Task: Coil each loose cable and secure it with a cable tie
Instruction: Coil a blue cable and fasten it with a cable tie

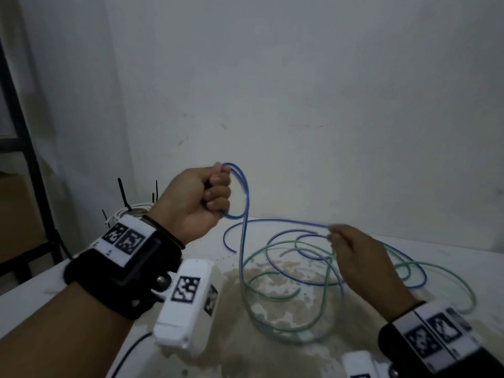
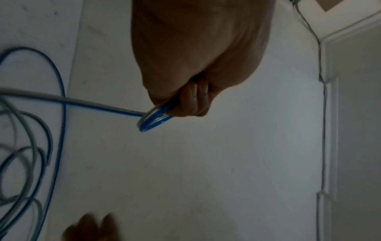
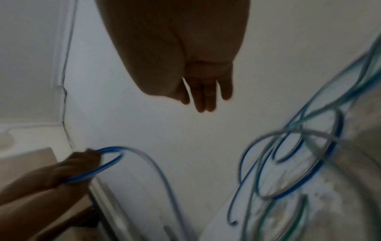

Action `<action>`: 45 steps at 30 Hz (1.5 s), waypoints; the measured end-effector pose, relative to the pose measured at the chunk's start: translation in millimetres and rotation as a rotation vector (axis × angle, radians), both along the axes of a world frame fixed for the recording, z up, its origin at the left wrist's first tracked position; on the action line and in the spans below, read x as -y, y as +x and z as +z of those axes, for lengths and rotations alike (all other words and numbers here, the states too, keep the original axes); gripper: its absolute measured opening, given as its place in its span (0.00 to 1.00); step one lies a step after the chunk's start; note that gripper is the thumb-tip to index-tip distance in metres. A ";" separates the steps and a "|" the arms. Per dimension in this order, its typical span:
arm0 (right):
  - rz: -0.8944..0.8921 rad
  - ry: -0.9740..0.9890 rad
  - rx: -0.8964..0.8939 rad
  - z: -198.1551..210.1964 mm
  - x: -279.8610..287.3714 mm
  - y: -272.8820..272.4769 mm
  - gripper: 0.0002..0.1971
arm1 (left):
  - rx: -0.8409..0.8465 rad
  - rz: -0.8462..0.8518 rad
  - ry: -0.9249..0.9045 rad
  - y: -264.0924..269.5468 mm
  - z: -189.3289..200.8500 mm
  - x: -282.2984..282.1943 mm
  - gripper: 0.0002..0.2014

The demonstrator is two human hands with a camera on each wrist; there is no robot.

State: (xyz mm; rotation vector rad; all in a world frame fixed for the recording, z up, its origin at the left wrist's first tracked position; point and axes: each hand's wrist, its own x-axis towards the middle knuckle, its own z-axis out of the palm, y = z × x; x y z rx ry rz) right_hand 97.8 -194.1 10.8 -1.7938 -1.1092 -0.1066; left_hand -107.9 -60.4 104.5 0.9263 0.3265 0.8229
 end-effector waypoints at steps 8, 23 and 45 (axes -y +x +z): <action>0.474 0.050 -0.408 19.4 -29.5 -56.3 0.11 | -0.068 -0.180 0.181 19.2 12.7 48.1 0.10; 0.294 -0.194 0.111 -6.8 -2.4 -63.4 0.18 | 0.121 0.168 0.131 -4.7 28.4 -7.0 0.13; 0.380 -0.616 1.294 72.6 24.0 -100.8 0.11 | -0.147 0.229 0.247 32.0 -8.6 27.6 0.12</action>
